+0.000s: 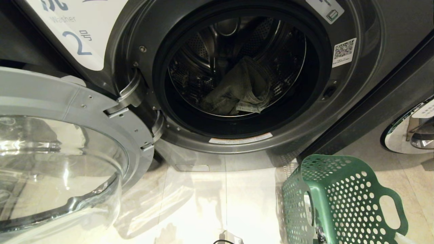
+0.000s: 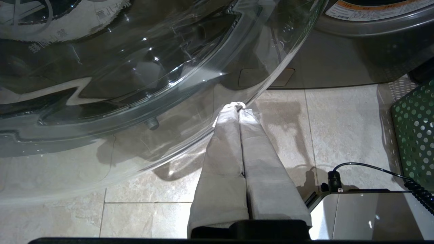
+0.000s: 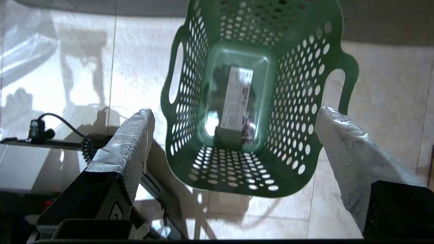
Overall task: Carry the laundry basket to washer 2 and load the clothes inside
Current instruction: Place the clothes into the washing machine
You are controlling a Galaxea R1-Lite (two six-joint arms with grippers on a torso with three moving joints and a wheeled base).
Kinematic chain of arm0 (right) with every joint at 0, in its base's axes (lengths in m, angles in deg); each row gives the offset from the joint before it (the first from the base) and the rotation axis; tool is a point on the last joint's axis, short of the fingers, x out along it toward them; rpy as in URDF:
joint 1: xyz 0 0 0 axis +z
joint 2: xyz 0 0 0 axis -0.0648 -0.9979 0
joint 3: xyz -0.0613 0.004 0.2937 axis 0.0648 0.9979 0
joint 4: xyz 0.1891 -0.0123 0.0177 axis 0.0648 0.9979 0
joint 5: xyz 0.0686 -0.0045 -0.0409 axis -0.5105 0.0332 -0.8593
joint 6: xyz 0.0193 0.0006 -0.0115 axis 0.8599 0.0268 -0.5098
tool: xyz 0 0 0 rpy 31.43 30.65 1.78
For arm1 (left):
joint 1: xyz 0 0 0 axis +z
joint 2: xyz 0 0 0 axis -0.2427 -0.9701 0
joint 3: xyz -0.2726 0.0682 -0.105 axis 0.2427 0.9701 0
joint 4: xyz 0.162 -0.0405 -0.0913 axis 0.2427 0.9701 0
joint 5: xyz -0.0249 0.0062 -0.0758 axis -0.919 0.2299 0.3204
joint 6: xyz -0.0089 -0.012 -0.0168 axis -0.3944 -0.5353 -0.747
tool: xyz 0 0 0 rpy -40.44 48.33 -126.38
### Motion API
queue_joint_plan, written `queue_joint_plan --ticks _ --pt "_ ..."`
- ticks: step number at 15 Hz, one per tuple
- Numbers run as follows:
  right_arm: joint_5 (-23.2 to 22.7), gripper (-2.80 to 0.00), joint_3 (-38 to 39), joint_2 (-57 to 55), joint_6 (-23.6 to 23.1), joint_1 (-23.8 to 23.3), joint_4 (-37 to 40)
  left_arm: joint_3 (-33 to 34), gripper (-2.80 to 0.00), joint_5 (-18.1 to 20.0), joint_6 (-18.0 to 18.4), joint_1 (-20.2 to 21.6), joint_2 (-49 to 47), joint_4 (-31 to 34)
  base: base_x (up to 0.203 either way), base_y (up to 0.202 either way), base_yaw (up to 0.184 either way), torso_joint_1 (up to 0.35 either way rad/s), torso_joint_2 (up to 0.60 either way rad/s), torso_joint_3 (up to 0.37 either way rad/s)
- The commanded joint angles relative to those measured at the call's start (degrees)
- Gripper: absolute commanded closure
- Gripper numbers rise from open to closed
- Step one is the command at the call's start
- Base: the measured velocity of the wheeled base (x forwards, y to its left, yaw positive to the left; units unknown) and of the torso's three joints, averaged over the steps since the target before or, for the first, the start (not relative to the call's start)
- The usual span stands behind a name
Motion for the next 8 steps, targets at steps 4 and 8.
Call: queue_joint_plan --ticks 4,8 --pt "-0.3 -2.8 11.3 18.3 -4.2 -0.6 -4.0 0.0 0.0 0.0 0.0 0.0 -0.1 0.0 0.0 0.0 0.0 0.0 0.0 0.0" --pt "0.2 -2.8 11.4 24.3 -4.8 -0.6 2.3 0.0 0.0 0.0 0.0 0.0 -0.1 0.0 0.0 0.0 0.0 0.0 0.0 0.0"
